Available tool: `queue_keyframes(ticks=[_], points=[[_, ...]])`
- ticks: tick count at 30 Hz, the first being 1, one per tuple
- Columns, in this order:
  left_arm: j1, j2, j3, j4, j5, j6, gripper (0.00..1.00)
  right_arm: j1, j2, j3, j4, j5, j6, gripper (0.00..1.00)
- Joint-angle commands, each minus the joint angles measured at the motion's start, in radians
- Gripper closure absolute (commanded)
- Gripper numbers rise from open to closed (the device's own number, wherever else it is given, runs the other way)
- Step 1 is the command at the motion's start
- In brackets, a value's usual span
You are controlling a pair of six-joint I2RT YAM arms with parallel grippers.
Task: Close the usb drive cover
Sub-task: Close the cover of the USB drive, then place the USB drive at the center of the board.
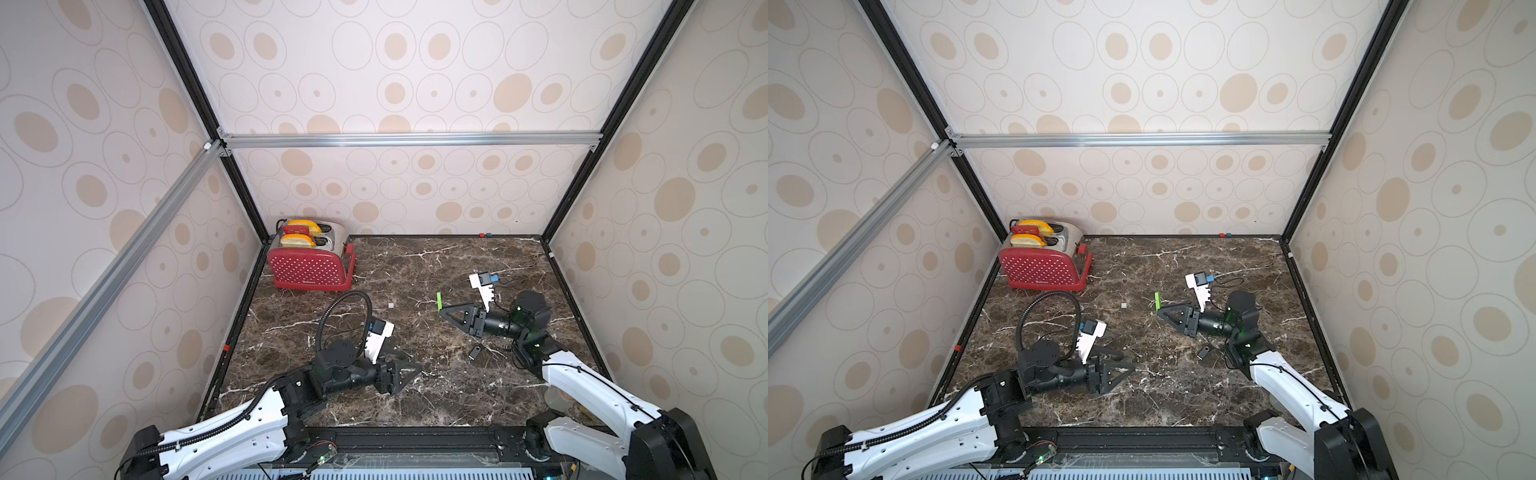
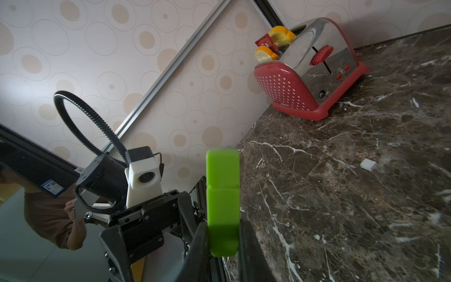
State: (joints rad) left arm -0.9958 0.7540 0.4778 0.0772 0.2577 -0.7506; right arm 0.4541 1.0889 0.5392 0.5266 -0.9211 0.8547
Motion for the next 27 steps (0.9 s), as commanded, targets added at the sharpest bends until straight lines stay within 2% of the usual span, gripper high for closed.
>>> queue_keyframes(ticks=[1,5,12,17,27], points=[[0.009,-0.021,0.026,-0.119,-0.181,0.031,0.19,0.002,0.035,0.021,-0.087,0.045,-0.075,1.00],[0.012,-0.026,0.029,-0.158,-0.265,0.022,0.13,0.012,0.072,0.038,-0.175,0.096,-0.131,1.00],[0.013,-0.026,0.044,-0.237,-0.420,-0.005,0.11,0.071,0.153,0.126,-0.443,0.275,-0.275,1.00],[0.017,-0.020,0.056,-0.269,-0.461,-0.014,0.11,0.138,0.266,0.220,-0.643,0.467,-0.347,1.00],[0.019,-0.057,0.044,-0.311,-0.511,-0.015,0.11,0.258,0.425,0.347,-0.874,0.825,-0.385,1.00]])
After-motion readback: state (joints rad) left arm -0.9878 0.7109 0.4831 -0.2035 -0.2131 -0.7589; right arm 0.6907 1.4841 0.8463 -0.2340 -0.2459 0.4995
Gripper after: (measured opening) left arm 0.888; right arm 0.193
